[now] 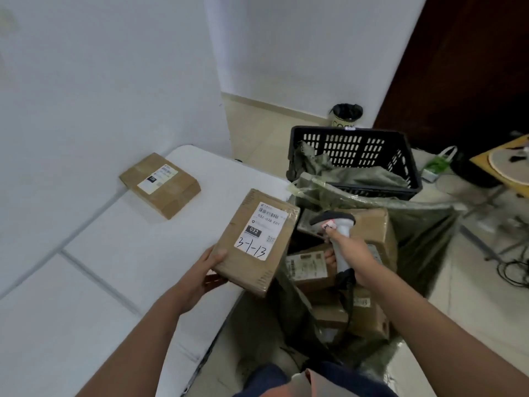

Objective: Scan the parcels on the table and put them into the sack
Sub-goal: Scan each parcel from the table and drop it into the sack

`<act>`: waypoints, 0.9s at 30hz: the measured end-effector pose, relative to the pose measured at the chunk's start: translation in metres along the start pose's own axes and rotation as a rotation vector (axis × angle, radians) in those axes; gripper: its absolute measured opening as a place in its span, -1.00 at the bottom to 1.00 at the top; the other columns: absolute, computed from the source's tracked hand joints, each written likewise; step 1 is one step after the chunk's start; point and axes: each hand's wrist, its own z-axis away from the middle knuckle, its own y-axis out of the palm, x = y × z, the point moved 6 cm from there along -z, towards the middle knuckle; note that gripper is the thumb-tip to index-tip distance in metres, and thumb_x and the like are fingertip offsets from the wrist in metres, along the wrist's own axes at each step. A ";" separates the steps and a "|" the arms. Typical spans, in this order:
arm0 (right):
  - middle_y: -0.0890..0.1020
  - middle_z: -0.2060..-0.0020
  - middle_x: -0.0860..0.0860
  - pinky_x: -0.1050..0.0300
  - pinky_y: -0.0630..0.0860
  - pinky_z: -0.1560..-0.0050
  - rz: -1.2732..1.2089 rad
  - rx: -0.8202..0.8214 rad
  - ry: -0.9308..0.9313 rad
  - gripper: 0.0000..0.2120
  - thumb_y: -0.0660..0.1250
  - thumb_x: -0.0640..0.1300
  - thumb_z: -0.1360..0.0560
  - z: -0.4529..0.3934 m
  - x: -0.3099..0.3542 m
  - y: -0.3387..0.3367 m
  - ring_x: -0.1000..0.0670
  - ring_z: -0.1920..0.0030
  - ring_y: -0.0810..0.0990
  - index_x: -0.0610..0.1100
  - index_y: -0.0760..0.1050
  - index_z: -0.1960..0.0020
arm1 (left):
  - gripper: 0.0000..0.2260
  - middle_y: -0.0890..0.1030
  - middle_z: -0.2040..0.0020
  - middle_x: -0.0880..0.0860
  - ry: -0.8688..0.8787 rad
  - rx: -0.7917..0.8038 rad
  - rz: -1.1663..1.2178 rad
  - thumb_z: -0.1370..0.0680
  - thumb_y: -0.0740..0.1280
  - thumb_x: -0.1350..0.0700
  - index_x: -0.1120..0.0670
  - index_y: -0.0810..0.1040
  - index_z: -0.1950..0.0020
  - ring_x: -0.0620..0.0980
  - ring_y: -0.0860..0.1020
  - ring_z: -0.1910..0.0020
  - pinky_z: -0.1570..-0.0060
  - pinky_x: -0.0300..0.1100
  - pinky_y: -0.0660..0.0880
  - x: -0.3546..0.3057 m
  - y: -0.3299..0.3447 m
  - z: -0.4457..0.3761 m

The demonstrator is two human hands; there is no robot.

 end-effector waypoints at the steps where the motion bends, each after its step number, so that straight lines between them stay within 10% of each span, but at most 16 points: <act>1: 0.62 0.35 -0.13 0.11 0.48 0.34 0.001 -0.038 0.001 -0.64 0.34 0.10 -0.56 -0.002 -0.005 -0.018 -0.06 0.38 0.58 -0.23 0.55 0.05 | -0.60 0.57 -0.31 0.03 -0.001 0.021 0.032 -0.55 0.37 -0.10 -0.06 0.50 -0.37 0.10 0.58 -0.24 -0.29 0.06 0.49 -0.003 0.016 -0.003; 15: 0.63 0.35 -0.08 0.18 0.50 0.33 0.134 0.072 -0.152 -0.62 0.31 0.07 -0.58 -0.015 -0.028 -0.106 0.01 0.42 0.58 -0.29 0.55 -0.02 | -0.57 0.50 -0.34 0.28 -0.317 0.024 0.562 -0.58 0.29 -0.19 0.01 0.45 -0.36 0.36 0.55 -0.23 -0.23 0.29 0.47 0.049 0.190 -0.023; 23: 0.69 0.23 -0.13 0.12 0.53 0.25 0.074 0.140 -0.254 -0.70 0.30 0.09 -0.58 -0.013 -0.006 -0.096 0.02 0.40 0.58 -0.15 0.57 0.11 | -0.66 0.54 -0.15 0.10 -0.318 -0.249 0.233 -0.65 0.23 -0.06 -0.06 0.36 -0.41 0.14 0.56 -0.08 0.24 -0.02 0.63 0.062 0.193 -0.032; 27: 0.67 0.08 -0.03 0.17 0.54 0.28 0.092 0.234 -0.286 -0.77 0.33 0.10 -0.56 -0.020 0.009 -0.072 0.03 0.28 0.61 -0.04 0.52 -0.09 | -0.63 0.45 -0.30 0.08 -0.376 -0.238 0.112 -0.66 0.21 -0.04 -0.15 0.30 -0.48 0.19 0.49 -0.23 0.09 0.09 0.63 0.075 0.205 -0.051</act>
